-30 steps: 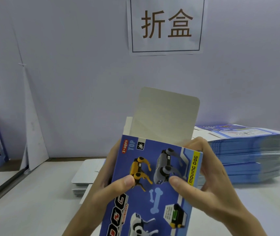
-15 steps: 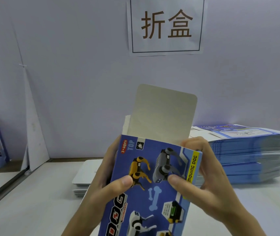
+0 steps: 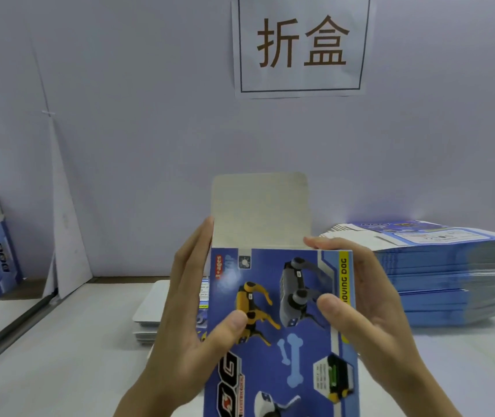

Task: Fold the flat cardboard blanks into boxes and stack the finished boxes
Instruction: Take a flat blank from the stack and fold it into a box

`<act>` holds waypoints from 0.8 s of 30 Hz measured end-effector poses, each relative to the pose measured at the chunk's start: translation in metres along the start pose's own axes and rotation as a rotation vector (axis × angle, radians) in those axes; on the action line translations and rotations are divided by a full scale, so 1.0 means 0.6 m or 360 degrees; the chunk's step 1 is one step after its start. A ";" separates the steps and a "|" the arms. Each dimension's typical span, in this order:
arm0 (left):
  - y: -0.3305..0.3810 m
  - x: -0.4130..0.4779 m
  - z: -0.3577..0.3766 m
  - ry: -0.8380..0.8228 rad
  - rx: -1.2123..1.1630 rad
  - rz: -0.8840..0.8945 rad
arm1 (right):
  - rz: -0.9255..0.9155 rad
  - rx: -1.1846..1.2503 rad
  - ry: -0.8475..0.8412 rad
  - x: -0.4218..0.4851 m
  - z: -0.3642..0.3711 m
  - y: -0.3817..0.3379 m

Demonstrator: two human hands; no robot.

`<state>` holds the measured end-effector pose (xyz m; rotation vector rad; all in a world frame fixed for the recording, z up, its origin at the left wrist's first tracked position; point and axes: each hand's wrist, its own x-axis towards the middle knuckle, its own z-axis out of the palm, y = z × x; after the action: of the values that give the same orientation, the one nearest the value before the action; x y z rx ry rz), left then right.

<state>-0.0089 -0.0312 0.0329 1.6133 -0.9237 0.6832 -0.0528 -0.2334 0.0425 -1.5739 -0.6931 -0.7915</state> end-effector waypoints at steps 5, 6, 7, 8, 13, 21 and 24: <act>0.003 -0.004 -0.002 0.0037 -0.0223 -0.0056 | 0.0047 0.0113 -0.0012 0.001 0.004 -0.010; 0.001 -0.005 -0.002 0.0045 -0.0216 -0.0042 | 0.0051 0.0113 -0.0016 0.000 0.006 -0.011; -0.002 -0.006 -0.002 0.0053 -0.0224 -0.0035 | 0.0046 0.0108 -0.0017 -0.001 0.008 -0.012; -0.002 -0.007 -0.001 0.0058 -0.0260 -0.0037 | 0.0042 0.0101 -0.0015 -0.002 0.010 -0.013; 0.011 -0.016 0.024 0.0147 -0.0643 0.0007 | 0.0033 0.0125 -0.0036 -0.006 0.012 -0.015; 0.023 0.001 0.020 0.0320 -0.0766 0.0040 | -0.0160 -0.0135 -0.0026 -0.005 0.011 -0.023; 0.024 -0.002 0.030 0.0313 -0.0739 0.0018 | -0.0193 -0.0117 -0.0043 -0.005 0.005 -0.023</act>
<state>-0.0223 -0.0496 0.0353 1.1108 -0.8704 0.5716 -0.0651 -0.2285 0.0479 -1.6231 -0.7930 -0.8953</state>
